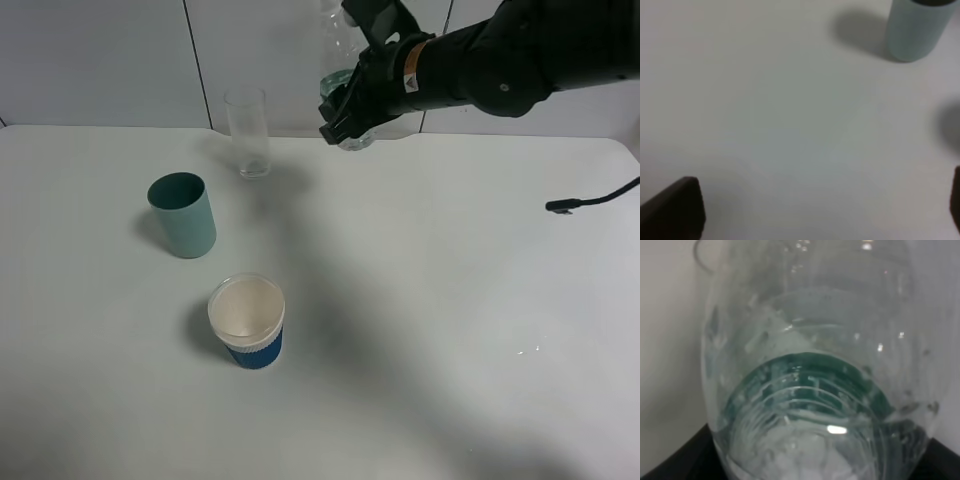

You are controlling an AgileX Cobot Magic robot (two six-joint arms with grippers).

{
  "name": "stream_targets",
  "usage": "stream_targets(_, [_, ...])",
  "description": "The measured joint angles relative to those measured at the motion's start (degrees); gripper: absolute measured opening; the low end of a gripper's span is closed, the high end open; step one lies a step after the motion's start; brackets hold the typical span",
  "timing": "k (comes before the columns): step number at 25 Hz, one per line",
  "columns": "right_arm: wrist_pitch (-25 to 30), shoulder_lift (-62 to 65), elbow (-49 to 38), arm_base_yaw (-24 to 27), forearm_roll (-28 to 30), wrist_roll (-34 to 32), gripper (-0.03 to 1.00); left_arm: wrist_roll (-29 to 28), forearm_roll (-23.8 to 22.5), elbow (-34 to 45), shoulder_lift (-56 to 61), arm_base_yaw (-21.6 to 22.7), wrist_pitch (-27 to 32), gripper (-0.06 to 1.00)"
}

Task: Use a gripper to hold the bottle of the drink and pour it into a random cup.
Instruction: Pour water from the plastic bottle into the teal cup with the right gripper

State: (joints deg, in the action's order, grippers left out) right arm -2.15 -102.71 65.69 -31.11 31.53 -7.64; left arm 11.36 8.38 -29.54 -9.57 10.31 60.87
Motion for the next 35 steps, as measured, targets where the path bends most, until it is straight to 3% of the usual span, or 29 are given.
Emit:
stream_targets(6, [3.7,-4.7,4.7,-3.4,2.2,-0.5,0.57,0.0,0.0,0.0,0.0,0.0,0.0,0.99])
stream_targets(14, [9.5,-10.2,13.1,-7.0,8.8,-5.4,0.57,0.0,0.0,0.0,0.0,0.0,0.0,0.99])
stream_targets(19, [10.2,-12.9,17.4,-8.8,13.2,-9.1,0.57,0.0,0.0,0.0,0.0,0.0,0.0,0.99])
stream_targets(35, [14.4,-16.3,20.4,-12.2,29.6,-18.5,0.57,0.0,0.0,0.0,0.0,0.0,0.0,0.99])
